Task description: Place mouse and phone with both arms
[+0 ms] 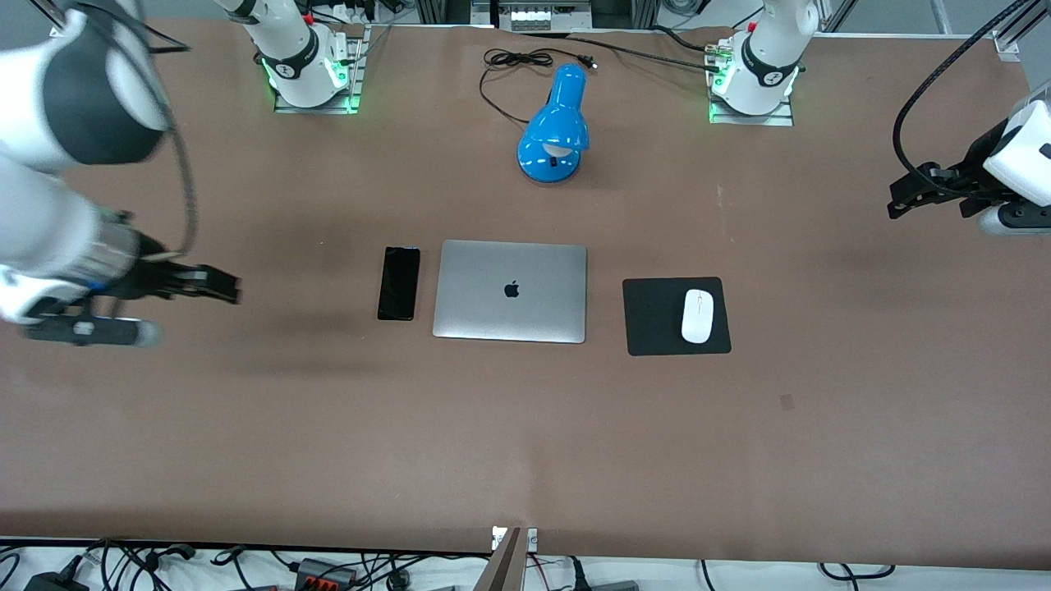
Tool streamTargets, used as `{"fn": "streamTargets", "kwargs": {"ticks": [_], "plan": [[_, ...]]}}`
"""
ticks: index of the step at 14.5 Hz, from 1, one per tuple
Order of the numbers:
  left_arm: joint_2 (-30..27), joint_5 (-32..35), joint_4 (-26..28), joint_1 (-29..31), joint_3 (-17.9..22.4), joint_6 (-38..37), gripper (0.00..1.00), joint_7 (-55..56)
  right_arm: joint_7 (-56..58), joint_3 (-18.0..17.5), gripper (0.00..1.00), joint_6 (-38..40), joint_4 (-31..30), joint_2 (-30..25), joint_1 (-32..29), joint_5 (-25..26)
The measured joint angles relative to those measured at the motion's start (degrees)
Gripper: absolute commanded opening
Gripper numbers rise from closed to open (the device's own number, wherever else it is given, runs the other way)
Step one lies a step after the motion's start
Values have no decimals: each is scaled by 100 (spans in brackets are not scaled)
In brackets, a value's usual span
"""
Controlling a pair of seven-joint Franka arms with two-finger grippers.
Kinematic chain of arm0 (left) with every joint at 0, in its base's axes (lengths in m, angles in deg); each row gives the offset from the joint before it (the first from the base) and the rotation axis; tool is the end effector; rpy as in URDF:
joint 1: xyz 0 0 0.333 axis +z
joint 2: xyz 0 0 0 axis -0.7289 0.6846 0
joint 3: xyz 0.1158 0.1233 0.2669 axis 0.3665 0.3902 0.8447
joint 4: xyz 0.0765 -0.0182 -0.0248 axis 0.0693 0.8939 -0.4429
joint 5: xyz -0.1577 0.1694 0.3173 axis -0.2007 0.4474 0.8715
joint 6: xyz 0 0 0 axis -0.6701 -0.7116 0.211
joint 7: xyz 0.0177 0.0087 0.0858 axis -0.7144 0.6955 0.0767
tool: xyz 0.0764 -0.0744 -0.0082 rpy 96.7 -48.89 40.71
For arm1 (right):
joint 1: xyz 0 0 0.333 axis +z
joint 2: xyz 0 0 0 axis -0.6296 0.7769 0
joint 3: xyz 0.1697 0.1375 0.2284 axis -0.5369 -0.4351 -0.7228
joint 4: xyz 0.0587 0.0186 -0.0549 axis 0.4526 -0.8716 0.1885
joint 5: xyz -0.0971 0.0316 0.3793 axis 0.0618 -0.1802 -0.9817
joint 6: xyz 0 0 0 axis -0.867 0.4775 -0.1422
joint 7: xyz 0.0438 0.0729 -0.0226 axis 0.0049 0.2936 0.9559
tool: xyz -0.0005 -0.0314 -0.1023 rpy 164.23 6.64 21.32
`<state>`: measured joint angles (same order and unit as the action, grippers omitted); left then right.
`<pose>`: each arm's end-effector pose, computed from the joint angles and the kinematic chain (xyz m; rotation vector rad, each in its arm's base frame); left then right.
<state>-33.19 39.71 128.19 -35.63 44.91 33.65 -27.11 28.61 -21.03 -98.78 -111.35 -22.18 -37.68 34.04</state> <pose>0.5512 0.0025 0.5942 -3.1269 -0.0489 0.0543 0.6626 0.0629 0.5589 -3.1213 0.0822 0.0237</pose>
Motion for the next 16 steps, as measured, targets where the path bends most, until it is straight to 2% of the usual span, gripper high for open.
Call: {"fn": "streamTargets", "kwargs": {"ticks": [3,5,11,13,16], "plan": [[-9,0,0,0,0,-34,100,-4,577,570,100,24,16,-256,-34,-2],[-13,0,0,-7,-14,-58,100,-9,848,734,100,49,15,-363,-112,-4],[-15,0,0,-10,-30,-118,100,-9,1113,532,100,73,-106,-491,-381,-6],[-16,0,0,-10,-27,-141,100,-9,1114,507,100,10,-389,-692,-381,-5],[-17,0,0,-8,13,-163,100,-9,1120,504,100,-309,-1200,-1213,-381,-4]]}}
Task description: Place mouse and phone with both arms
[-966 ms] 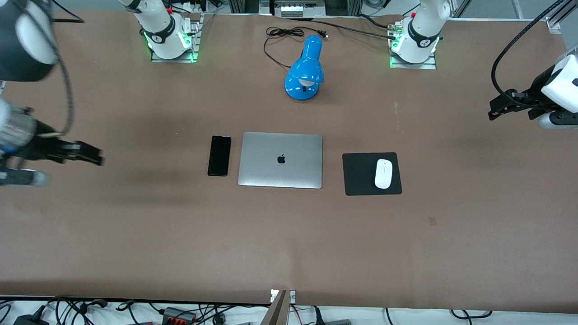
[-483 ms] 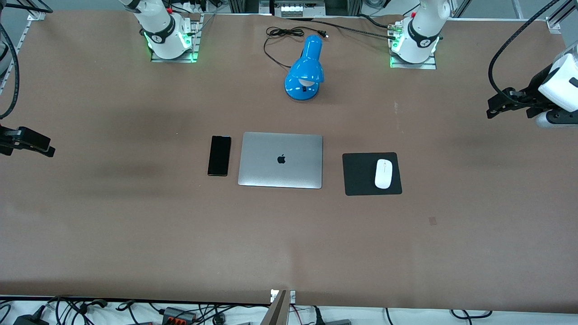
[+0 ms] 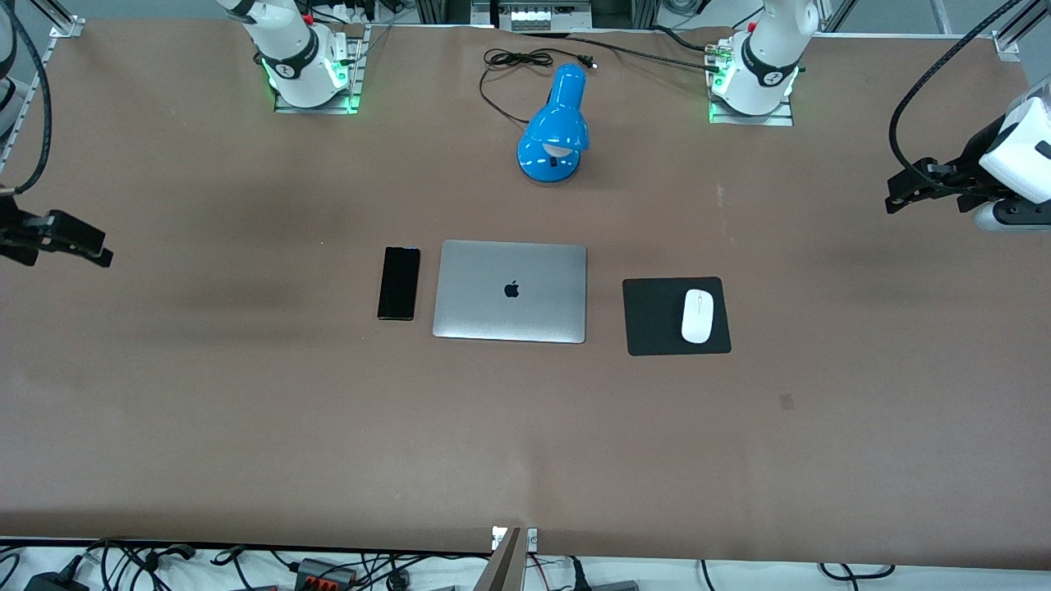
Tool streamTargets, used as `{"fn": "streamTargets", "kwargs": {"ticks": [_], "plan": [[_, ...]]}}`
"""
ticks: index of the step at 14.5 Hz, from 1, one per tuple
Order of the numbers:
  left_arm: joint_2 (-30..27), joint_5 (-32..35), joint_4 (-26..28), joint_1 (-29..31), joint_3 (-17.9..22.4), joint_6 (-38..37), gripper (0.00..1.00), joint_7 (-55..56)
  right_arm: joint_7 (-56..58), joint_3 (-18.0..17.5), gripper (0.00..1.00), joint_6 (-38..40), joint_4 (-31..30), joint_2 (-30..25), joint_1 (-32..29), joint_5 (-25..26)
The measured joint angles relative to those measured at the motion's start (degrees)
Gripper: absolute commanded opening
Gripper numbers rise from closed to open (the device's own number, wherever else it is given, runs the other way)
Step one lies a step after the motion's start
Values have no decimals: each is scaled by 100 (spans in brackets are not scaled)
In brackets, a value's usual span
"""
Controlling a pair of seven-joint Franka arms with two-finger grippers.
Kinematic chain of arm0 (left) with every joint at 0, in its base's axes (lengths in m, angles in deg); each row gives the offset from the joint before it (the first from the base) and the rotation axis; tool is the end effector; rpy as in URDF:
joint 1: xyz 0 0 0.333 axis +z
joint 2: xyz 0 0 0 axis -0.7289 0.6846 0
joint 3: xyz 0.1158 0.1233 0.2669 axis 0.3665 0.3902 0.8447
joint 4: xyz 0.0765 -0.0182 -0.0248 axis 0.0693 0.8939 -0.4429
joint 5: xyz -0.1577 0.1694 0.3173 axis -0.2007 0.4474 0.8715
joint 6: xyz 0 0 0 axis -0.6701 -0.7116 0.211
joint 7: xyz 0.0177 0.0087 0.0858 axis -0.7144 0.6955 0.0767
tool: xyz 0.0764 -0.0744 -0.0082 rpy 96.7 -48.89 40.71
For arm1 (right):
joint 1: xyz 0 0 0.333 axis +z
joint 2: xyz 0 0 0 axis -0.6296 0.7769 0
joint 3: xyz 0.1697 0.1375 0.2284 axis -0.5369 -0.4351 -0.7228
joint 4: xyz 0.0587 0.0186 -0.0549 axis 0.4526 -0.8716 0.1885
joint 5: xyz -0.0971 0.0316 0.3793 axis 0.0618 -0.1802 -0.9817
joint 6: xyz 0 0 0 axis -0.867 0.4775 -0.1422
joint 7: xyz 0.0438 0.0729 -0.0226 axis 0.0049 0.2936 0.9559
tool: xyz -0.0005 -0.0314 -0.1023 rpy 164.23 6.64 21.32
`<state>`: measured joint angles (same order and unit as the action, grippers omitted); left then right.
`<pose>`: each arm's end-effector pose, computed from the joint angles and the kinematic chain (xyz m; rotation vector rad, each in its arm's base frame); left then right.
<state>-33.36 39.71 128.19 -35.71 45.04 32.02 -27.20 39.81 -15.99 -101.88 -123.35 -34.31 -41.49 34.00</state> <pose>0.5473 0.0029 0.5934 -3.1252 -0.0481 0.0942 0.6114 -0.0259 0.5987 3.1282 -0.0083 0.0658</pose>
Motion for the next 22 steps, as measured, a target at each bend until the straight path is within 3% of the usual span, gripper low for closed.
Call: {"fn": "streamTargets", "kwargs": {"ticks": [3,5,22], "plan": [[-2,0,0,0,16,-7,100,0,3,-1,100,-160,-812,-510,0,2],[-3,0,0,1,16,-9,100,0,13,-1,100,-147,-1037,-694,0,3],[-12,0,-7,-12,-25,-22,100,0,48,-18,100,-24,-1082,-931,-17,2]]}}
